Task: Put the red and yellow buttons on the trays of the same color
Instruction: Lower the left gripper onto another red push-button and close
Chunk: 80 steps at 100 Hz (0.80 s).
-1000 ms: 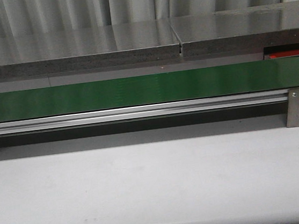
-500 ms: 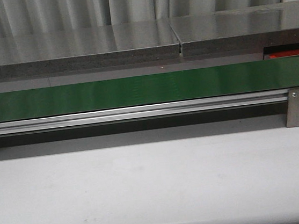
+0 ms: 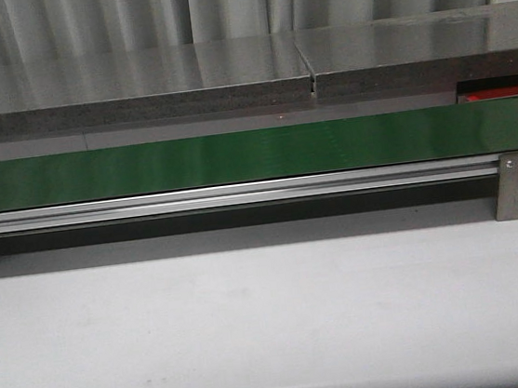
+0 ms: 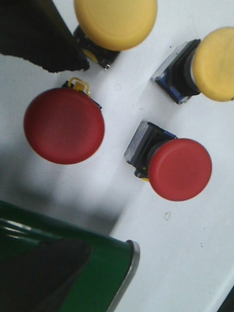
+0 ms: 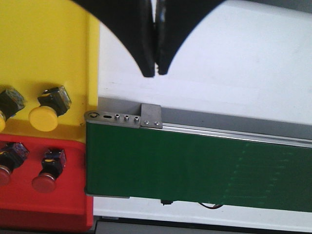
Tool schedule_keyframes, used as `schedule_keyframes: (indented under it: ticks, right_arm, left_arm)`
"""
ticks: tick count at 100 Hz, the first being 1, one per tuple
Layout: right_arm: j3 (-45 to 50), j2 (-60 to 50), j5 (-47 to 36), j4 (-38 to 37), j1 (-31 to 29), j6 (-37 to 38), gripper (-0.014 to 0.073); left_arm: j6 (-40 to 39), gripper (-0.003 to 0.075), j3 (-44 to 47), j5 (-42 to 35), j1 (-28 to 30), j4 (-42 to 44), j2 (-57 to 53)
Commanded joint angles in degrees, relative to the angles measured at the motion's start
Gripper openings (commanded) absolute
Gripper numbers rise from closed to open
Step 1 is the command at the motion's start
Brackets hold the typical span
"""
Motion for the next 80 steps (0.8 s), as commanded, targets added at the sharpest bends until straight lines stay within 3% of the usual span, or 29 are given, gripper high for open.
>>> schedule_keyframes:
  ticks: [1,52,80]
  right_arm:
    - [-1.5,-0.1,-3.3,0.7,0.1,-0.6,-0.0067]
    - [-1.5,-0.1,-3.3,0.7,0.1,-0.6,-0.0067]
    - [-1.5,-0.1,-3.3,0.7,0.1,-0.6,-0.0067]
  left_arm:
    - [0.1,0.0663,-3.5,-1.3,-0.3,-1.9,-2.3]
    - [0.1,0.0656,-8.1,1.2,-0.3,-2.6,1.7]
    - [0.1,0.0531,-8.1,1.4,-0.3,-2.6,2.1]
